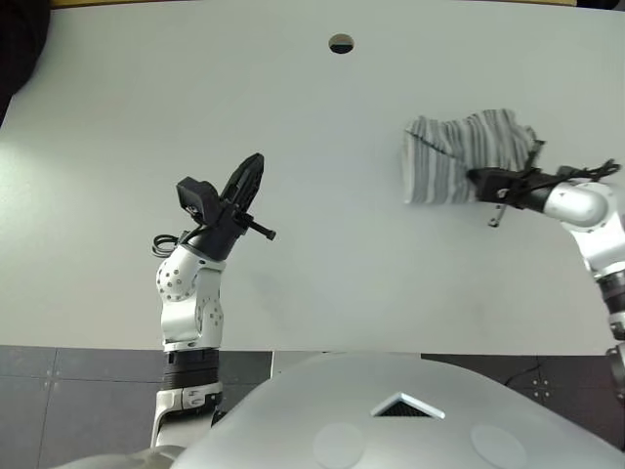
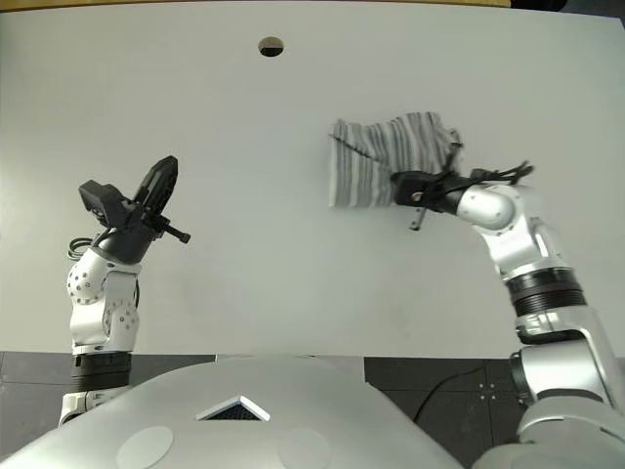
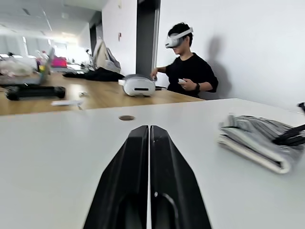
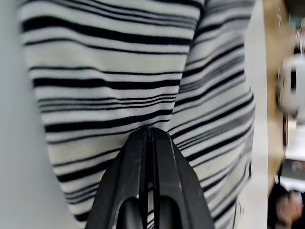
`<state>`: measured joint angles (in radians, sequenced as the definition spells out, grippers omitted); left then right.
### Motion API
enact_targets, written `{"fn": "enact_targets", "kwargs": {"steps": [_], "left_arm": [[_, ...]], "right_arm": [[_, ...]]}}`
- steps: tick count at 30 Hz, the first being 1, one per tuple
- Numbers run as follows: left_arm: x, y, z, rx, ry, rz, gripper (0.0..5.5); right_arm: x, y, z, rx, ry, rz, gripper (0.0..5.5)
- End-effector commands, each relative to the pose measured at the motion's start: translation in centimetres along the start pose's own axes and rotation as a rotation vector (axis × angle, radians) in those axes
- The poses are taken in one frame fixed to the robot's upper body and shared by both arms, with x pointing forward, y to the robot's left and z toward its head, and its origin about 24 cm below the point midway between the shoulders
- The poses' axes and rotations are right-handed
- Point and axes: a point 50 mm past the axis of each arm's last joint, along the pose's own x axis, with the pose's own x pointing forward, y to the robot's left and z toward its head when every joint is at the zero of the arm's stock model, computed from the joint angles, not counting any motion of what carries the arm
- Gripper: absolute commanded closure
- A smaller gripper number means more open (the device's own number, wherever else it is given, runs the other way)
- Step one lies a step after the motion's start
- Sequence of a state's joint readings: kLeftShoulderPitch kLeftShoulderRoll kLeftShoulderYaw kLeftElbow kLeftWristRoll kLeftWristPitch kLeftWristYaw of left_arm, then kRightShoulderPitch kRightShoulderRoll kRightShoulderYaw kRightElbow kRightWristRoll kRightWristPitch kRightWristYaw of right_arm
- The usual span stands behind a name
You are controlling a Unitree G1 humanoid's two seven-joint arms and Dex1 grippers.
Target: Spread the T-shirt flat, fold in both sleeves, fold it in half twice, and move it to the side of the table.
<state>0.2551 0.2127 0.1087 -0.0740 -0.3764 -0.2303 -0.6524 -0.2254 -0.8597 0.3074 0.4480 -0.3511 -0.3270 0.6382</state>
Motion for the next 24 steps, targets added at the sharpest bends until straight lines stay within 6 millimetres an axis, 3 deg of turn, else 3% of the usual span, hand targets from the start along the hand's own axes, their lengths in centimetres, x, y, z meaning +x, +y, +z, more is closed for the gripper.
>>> {"fn": "enact_targets", "kwargs": {"steps": [1,2,4,6,7,9,11,14,20,24], "left_arm": [[-0.6,-0.6,-0.4,0.034,0.006,0.015,5.4],[-0.8,-0.8,-0.6,0.039,0.009,0.016,5.4],[-1.2,-0.8,-0.9,0.114,0.028,0.047,5.4],[-2.1,0.5,-1.2,0.271,0.042,0.22,5.4],[-2.7,1.0,-1.2,0.316,0.034,0.3,5.4],[-3.9,1.5,-1.1,0.372,0.013,0.43,5.4],[-4.5,1.6,-1.4,0.417,0.011,0.494,5.4],[-4.6,1.4,-1.7,0.443,0.028,0.502,5.4],[-5.5,1.1,-0.9,0.516,0.007,0.501,5.4],[-6.7,0.8,-0.3,0.519,0.003,0.52,5.4]], "right_arm": [[-1.0,5.4,-2.9,0.087,0.126,0.175,5.37],[-1.0,5.3,-2.3,0.085,0.094,0.147,5.37],[-0.7,3.1,0.9,0.122,-0.117,-0.073,5.37],[-2.7,-0.7,5.9,0.279,-0.467,-0.599,5.37],[-4.3,-1.2,6.9,0.351,-0.552,-0.824,5.37],[-5.6,1.3,7.2,0.541,-0.568,-1.109,5.37],[-5.0,4.9,7.0,0.629,-0.48,-1.188,5.37],[-3.1,8.8,6.3,0.57,-0.343,-1.148,5.37],[-5.0,10.0,6.0,0.493,-0.319,-1.229,5.37],[-6.2,10.9,5.3,0.636,-0.346,-1.24,5.37]]}}
